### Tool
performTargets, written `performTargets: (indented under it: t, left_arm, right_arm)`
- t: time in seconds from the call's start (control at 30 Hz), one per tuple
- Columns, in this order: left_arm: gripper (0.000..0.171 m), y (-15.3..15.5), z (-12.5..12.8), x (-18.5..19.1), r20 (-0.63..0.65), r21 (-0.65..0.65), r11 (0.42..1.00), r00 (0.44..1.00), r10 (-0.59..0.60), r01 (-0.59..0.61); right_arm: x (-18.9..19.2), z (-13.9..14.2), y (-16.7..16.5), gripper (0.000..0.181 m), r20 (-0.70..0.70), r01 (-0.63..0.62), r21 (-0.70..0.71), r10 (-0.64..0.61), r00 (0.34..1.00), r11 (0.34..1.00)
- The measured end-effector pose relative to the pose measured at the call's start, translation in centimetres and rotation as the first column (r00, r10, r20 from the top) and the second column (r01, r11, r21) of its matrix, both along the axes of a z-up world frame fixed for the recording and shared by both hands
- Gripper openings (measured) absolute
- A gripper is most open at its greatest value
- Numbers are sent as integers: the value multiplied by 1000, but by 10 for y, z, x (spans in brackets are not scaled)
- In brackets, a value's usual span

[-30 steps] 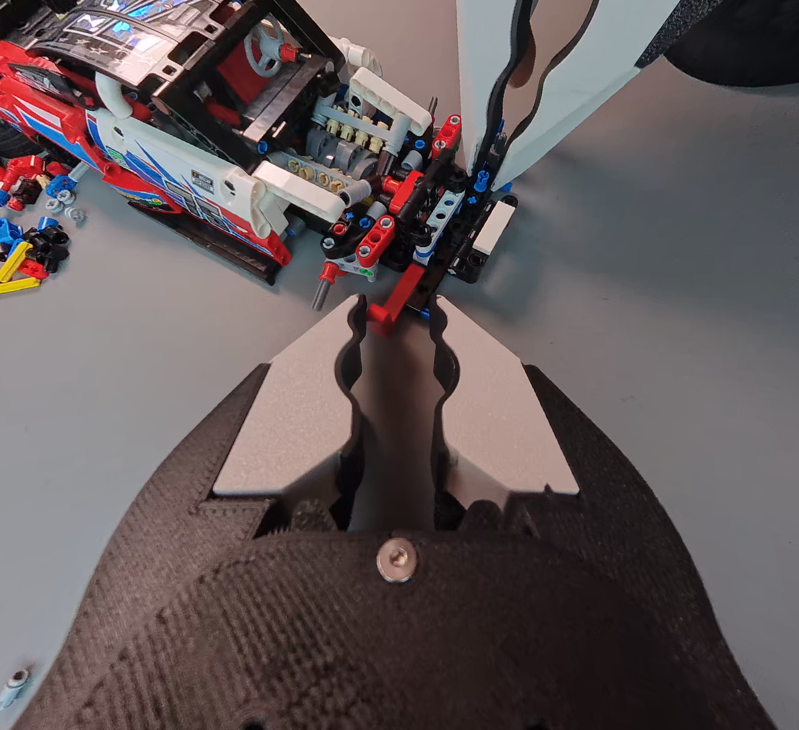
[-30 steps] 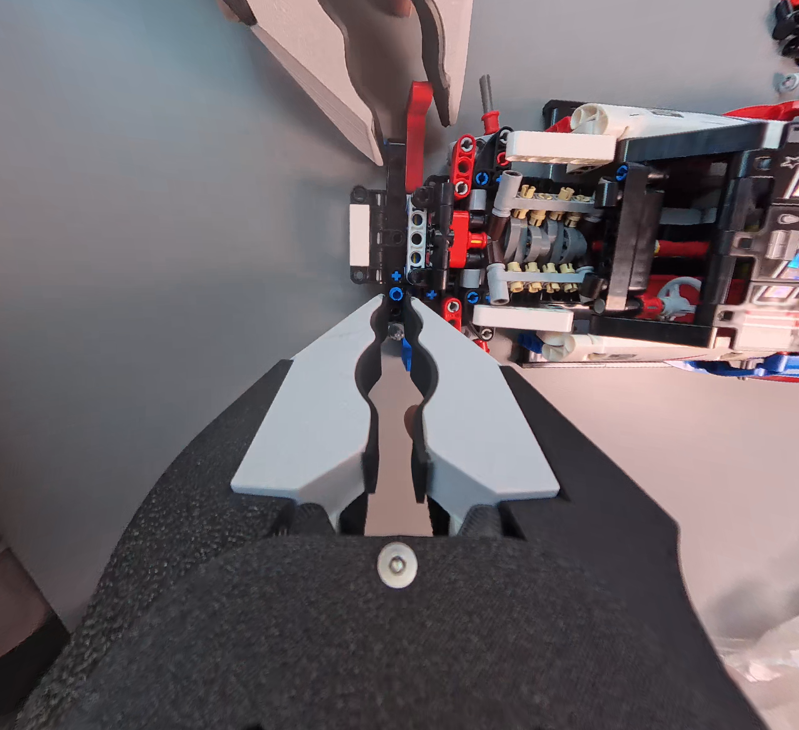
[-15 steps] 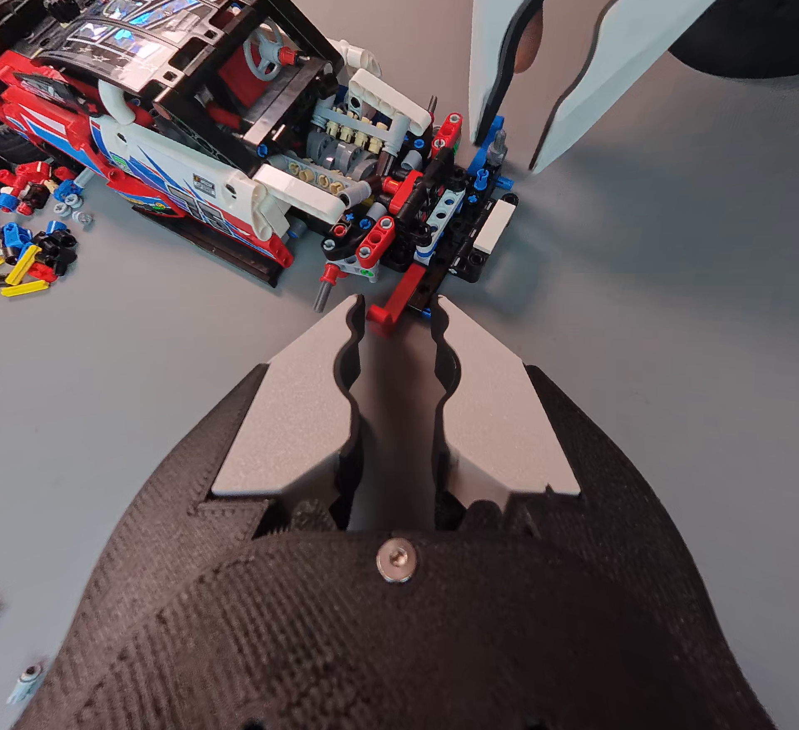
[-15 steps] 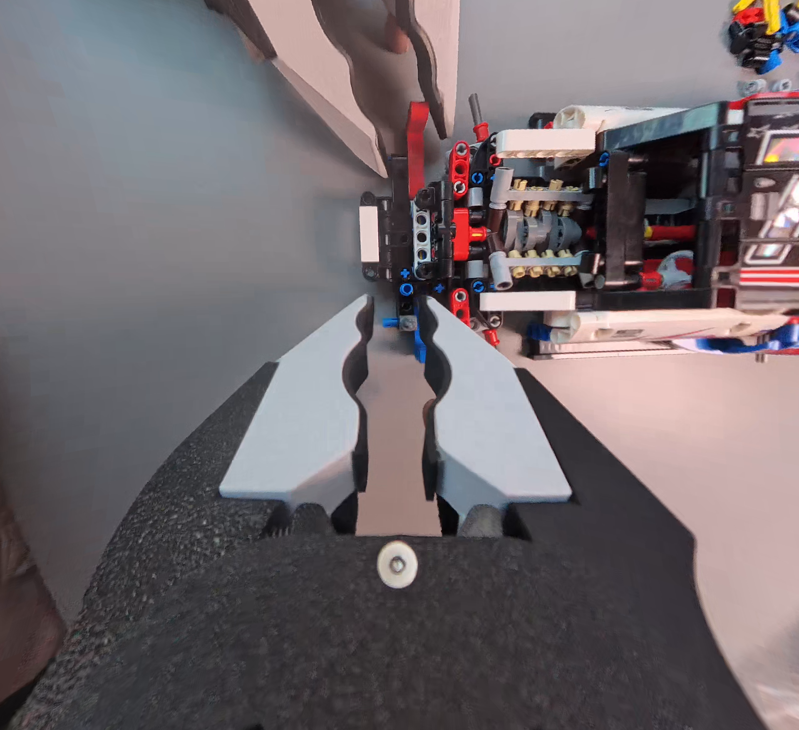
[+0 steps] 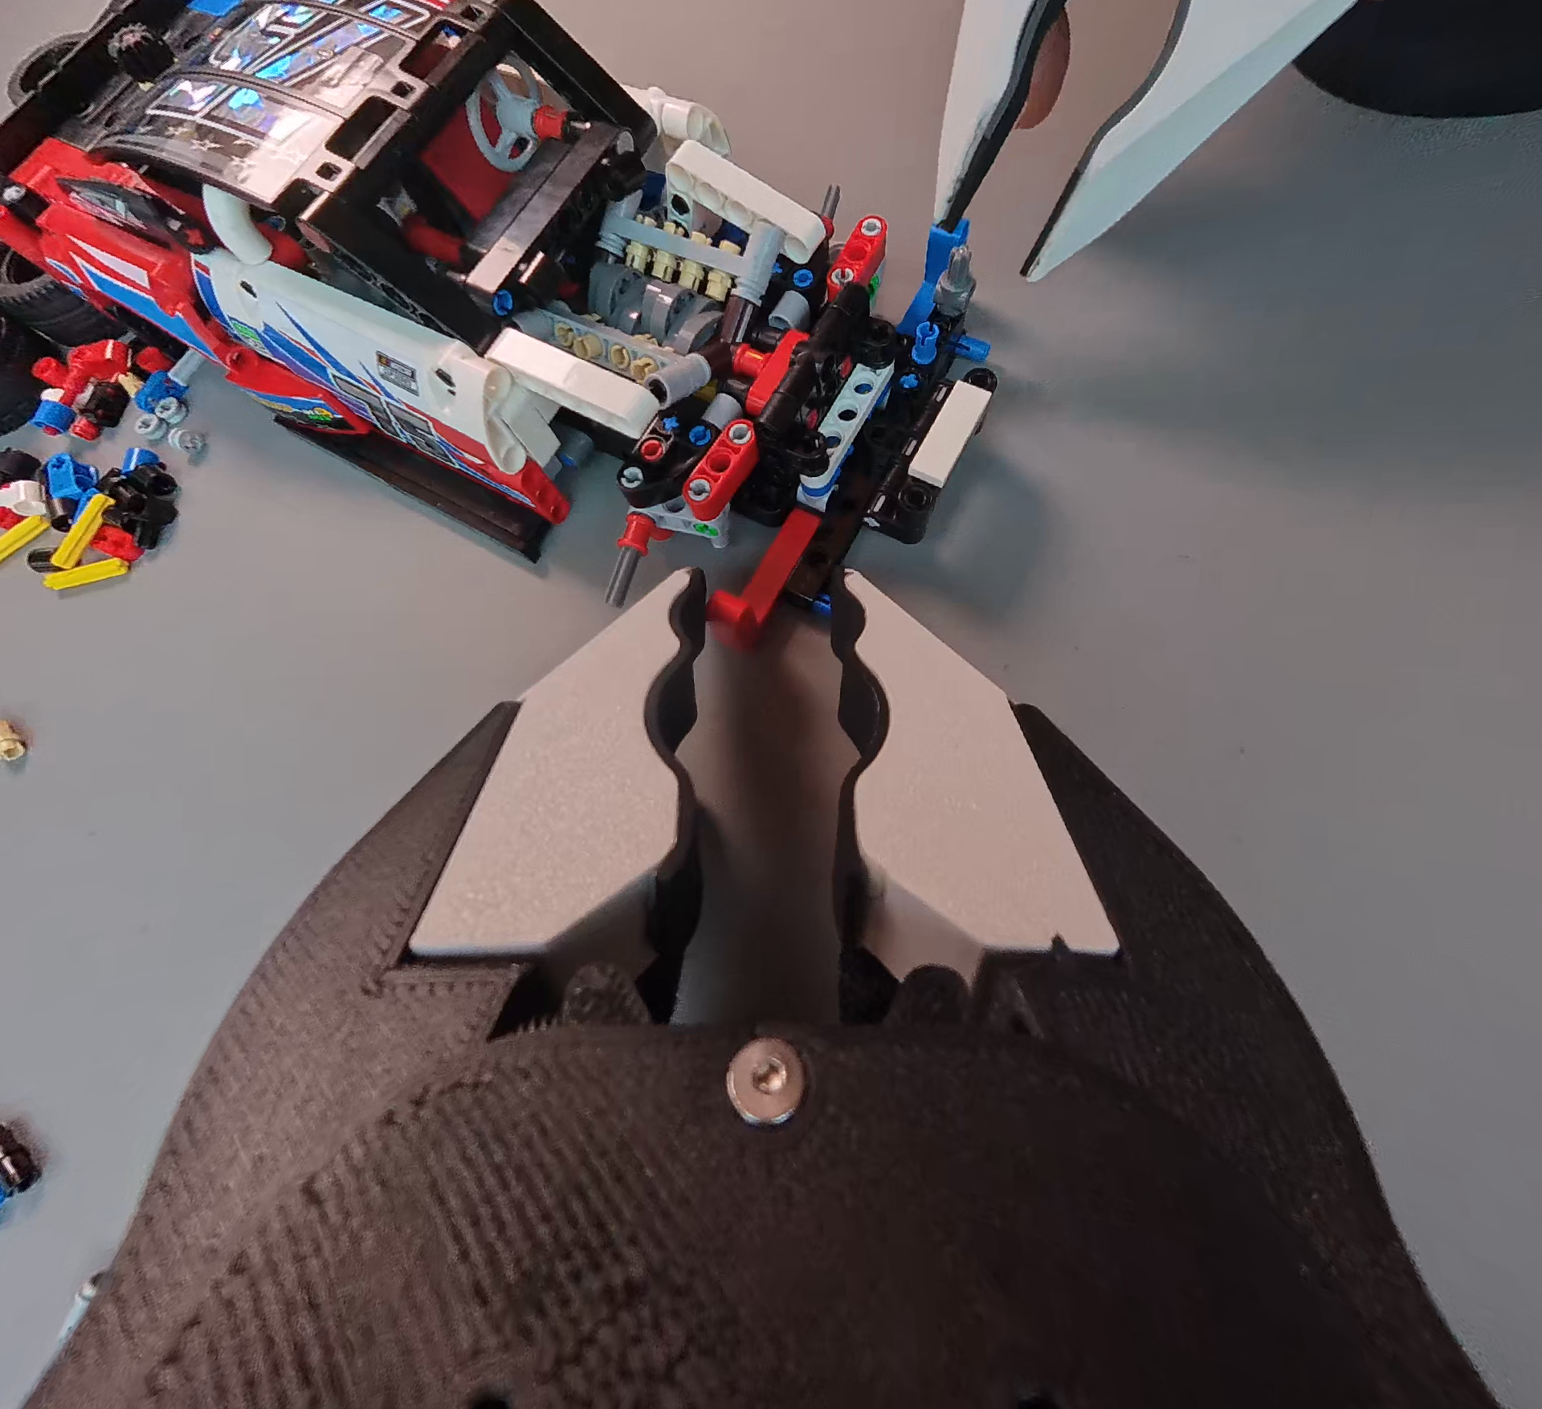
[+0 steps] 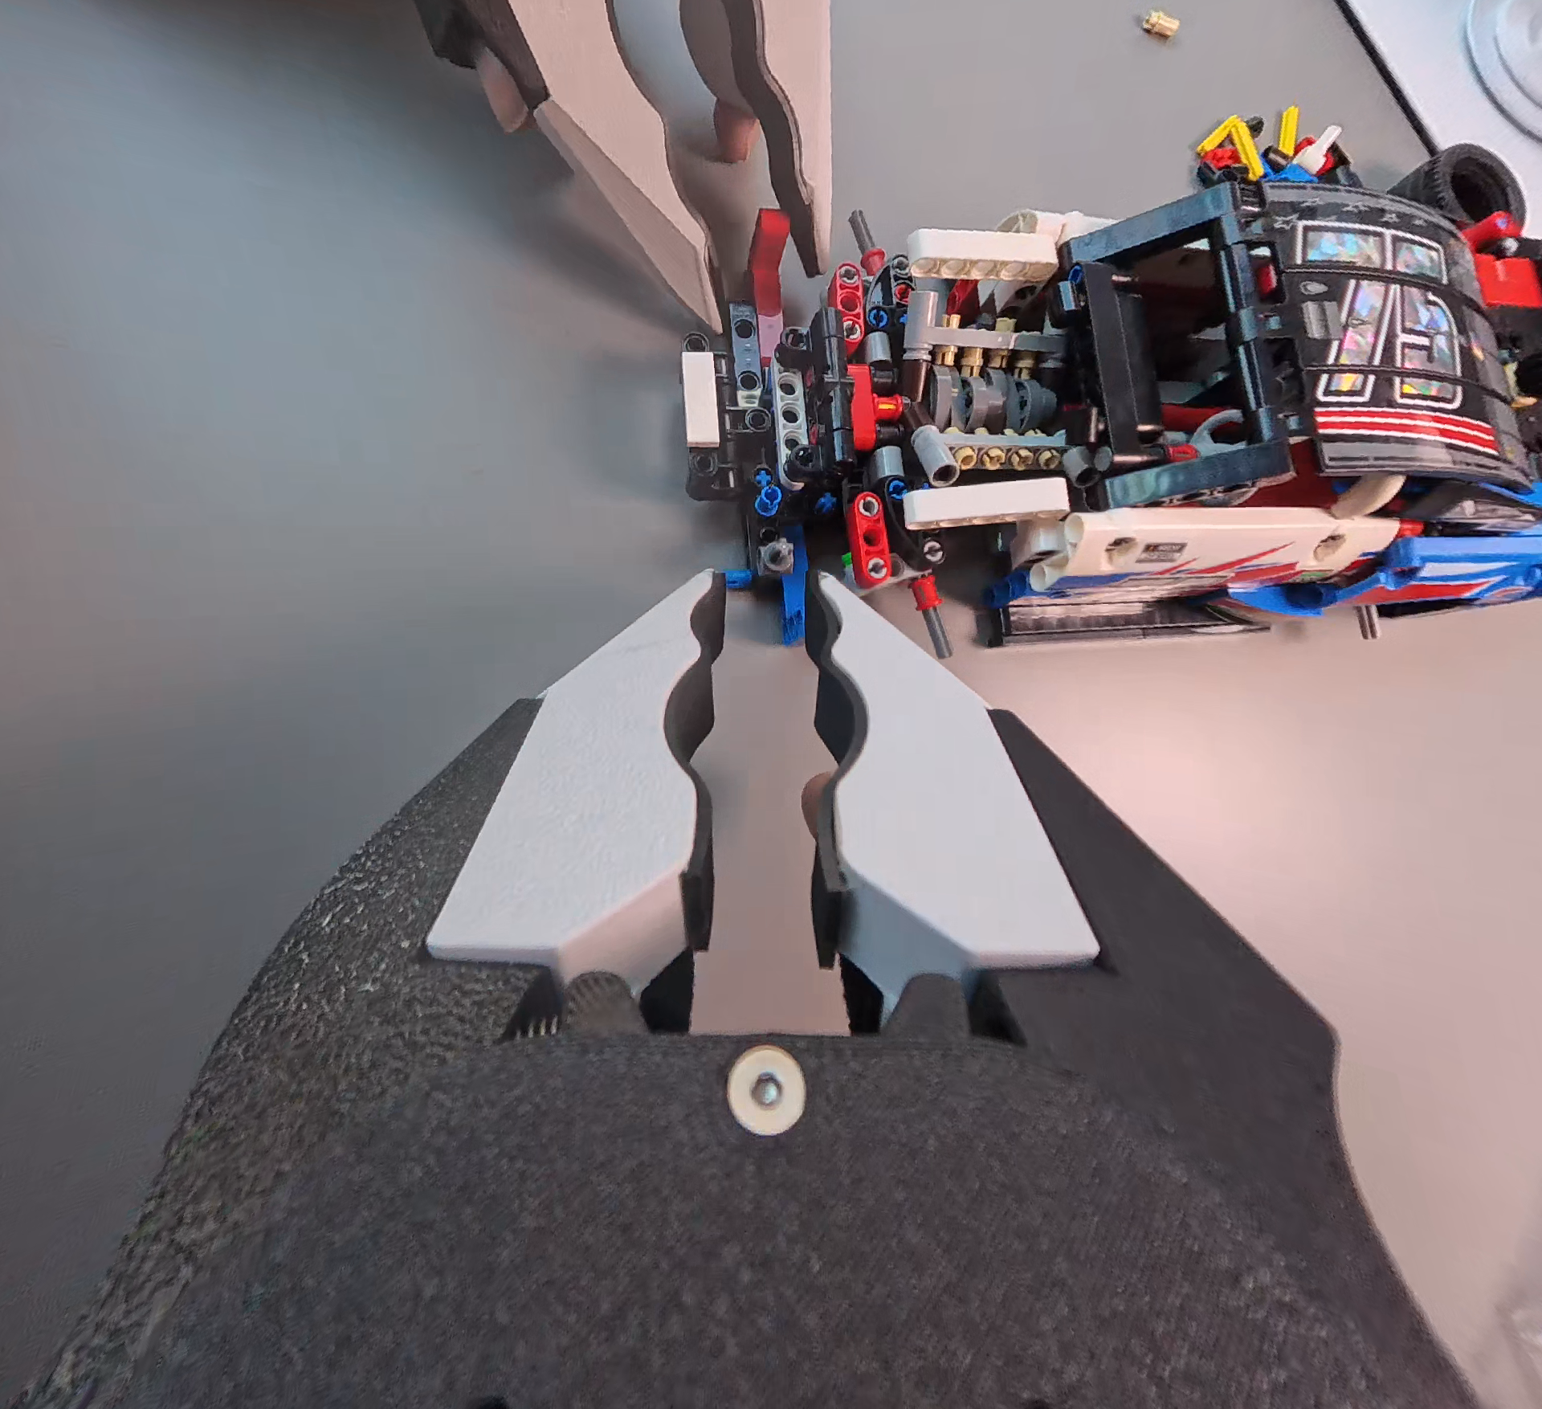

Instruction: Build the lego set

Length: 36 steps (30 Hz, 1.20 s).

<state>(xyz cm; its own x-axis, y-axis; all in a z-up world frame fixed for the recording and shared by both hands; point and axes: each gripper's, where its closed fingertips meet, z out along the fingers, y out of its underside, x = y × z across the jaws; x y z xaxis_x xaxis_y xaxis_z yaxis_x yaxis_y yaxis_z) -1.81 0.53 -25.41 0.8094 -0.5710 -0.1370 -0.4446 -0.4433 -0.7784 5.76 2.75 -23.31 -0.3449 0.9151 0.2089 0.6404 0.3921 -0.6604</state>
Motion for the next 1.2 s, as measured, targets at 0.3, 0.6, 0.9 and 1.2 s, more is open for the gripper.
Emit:
performTargets:
  t: [0.3,0.6,0.9,1.2]
  left_arm:
    - [29,0,0,0,-5,4,1000,1000,3,-3]
    - [29,0,0,-1,-2,-2,1000,1000,5,-5]
    - [36,2,0,-4,-13,14,1000,1000,9,-9]
    - [41,-7,2,-32,-36,11,999,999,35,-34]
  right_arm:
    - [-10,-18,1,6,173,30,-19,-26,985,999]
    - [-11,-21,0,6,237,57,-61,-41,971,996]
    - [7,6,10,25,12,38,-196,-36,999,980]
    - [-9,-17,6,12,23,-26,-106,29,999,994]
